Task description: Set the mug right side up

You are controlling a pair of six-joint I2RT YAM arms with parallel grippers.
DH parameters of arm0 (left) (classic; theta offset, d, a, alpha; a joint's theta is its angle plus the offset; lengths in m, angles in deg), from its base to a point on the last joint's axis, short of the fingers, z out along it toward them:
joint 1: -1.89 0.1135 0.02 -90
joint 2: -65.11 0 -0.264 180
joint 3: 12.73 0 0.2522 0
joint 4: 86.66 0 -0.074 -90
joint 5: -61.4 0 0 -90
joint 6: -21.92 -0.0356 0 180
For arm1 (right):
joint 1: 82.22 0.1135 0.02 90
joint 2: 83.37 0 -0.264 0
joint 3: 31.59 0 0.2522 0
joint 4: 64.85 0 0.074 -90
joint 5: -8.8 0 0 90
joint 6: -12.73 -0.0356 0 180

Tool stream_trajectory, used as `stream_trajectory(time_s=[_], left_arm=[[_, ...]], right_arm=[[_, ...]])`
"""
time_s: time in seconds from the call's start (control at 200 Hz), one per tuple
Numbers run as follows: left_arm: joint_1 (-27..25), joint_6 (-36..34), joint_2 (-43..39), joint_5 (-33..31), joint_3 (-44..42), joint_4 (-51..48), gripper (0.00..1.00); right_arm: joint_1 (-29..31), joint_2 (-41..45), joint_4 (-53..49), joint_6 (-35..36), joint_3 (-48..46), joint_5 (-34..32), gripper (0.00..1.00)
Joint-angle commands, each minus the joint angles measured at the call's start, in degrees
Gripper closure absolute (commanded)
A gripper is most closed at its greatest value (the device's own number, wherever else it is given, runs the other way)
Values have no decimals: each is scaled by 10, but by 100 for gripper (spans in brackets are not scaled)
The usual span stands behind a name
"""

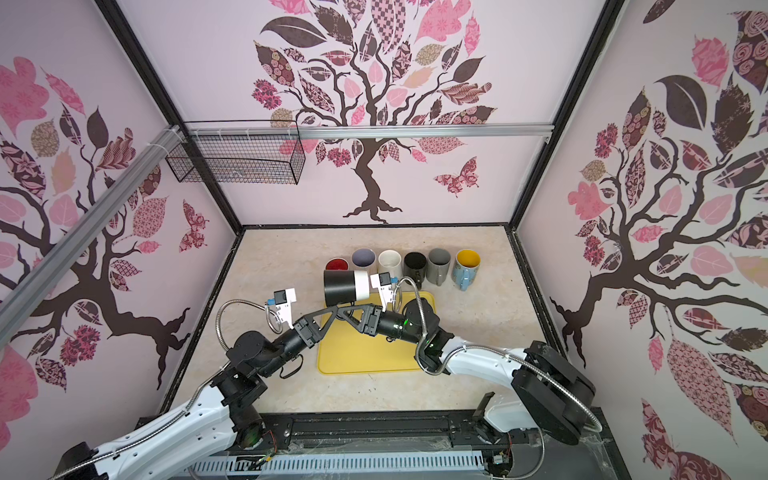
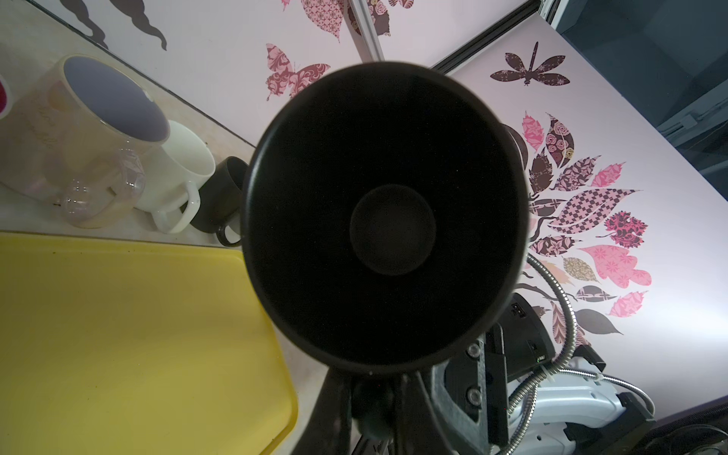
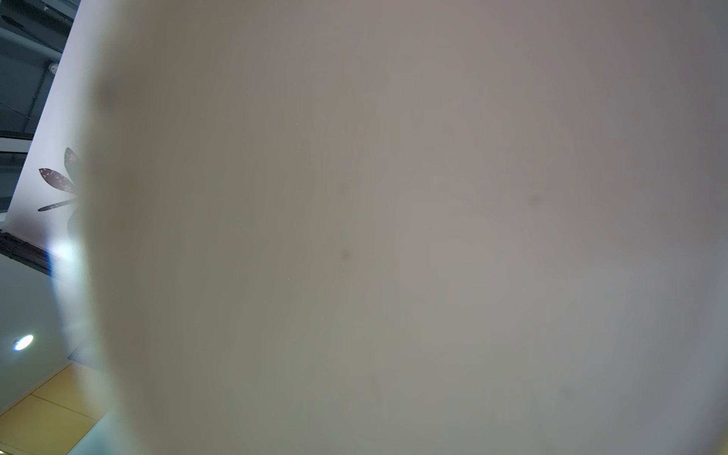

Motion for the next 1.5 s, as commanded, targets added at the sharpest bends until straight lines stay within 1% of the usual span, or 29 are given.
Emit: stream_trajectory(time_s=[0.0, 0.14, 0.2, 0.255, 0.305, 0.36, 0.555, 0.59, 0.615, 0.635, 0.68, 0.75, 0.9, 1.08, 1.175, 1.26, 1.325, 1.355, 1.48, 1.495], left_arm=[[0, -13, -19, -7, -12, 51, 100], [1, -12, -37, -16, -20, 42, 100], [1, -14, -40, -18, -20, 36, 100], [0, -13, -37, -18, -20, 39, 100], [1, -13, -36, -17, -19, 42, 100], [1, -14, -35, -16, -18, 40, 100], [2, -18, -20, -3, -2, 17, 100], [2, -20, -13, 2, 6, 8, 84], [2, -19, -7, 6, 10, 3, 74], [2, -20, -1, 9, 13, 0, 69], [2, -19, 8, 14, 19, 0, 65], [2, -17, 21, 16, 21, 10, 64], [2, -18, 27, -4, 19, 23, 67], [9, -19, 20, -22, 22, 22, 73], [17, -17, 23, -18, 27, 24, 82], [23, -15, 29, -11, 29, 30, 87], [26, -13, 33, -5, 29, 38, 95], [28, -12, 34, -2, 30, 40, 100], [30, -19, 32, -1, 27, 41, 100], [30, -22, 31, 0, 27, 40, 100]], right_arm=[[-6, 29, 24, 2, 31, -6, 63], [-18, 46, 18, 3, 24, -7, 63], [-18, 48, 10, 12, 28, -5, 65], [-18, 46, 13, 11, 31, -1, 78], [-18, 43, 27, 5, 27, -2, 84], [-18, 41, 31, 4, 28, -1, 100], [-18, 36, 39, 7, 30, 7, 100], [-17, 35, 41, 8, 29, 9, 100], [-18, 33, 42, 8, 31, 11, 100], [-18, 32, 42, 7, 32, 14, 100], [-17, 29, 42, 6, 35, 19, 100], [-18, 25, 48, 4, 38, 28, 100], [-17, 22, 55, 0, 34, 34, 100], [-16, 16, 64, -7, 31, 47, 100], [-13, 10, 70, -11, 28, 51, 100], [-6, 5, 77, -11, 28, 57, 100], [-3, 0, 78, -10, 29, 58, 100], [-2, -1, 80, -11, 29, 58, 100], [-1, -2, 75, -11, 30, 58, 100], [-1, -2, 72, -10, 31, 58, 95]])
